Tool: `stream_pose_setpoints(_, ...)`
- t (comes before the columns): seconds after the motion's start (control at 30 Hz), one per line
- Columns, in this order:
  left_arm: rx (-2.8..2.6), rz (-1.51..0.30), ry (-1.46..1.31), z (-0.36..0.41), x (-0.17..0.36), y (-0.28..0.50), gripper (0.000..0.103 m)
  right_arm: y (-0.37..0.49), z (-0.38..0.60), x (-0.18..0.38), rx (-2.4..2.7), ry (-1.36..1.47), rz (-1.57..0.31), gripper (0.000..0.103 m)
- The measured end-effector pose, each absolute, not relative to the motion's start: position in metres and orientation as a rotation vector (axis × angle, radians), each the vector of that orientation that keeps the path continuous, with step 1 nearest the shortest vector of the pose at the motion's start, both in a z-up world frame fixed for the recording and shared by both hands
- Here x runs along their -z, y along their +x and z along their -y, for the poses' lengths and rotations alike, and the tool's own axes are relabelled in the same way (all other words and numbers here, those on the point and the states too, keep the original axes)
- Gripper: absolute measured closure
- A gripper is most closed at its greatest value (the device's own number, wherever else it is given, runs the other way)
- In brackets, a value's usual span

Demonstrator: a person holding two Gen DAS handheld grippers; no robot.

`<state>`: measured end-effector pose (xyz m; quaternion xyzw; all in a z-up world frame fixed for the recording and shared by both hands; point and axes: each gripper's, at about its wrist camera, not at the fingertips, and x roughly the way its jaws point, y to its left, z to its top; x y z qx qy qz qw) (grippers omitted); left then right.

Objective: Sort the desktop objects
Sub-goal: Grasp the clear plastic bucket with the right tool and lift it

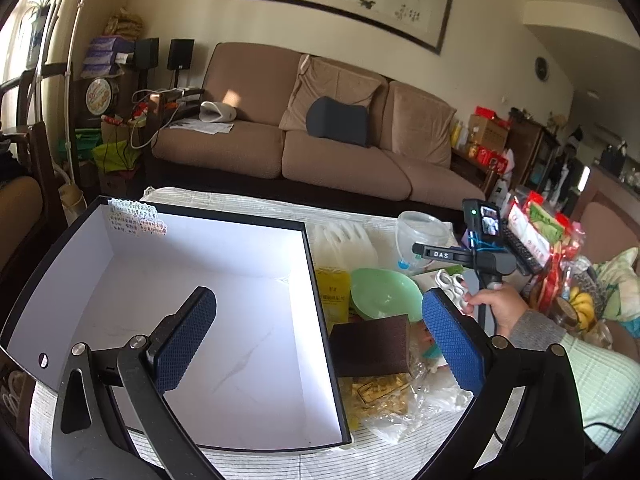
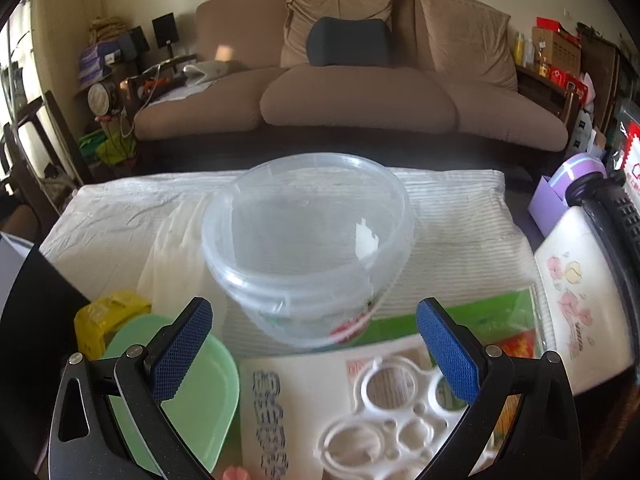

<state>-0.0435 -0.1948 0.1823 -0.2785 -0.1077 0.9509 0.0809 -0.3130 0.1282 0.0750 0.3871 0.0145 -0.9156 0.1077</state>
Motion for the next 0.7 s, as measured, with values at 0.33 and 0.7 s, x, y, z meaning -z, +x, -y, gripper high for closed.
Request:
stream_pose_setpoints(0.33,-2.8,0.302,-0.866,0.186,-0.171,-0.05,0.0,-0.352,-0.106,-0.057,2.694,1.201,-0.14,0.0)
stream_pose_setpoints(0.7,-2.81,0.431,-0.875,0.207,-0.166,-0.051,0.0,-0.336,-0.126,-0.084,2.697,1.133,0.0,0.009)
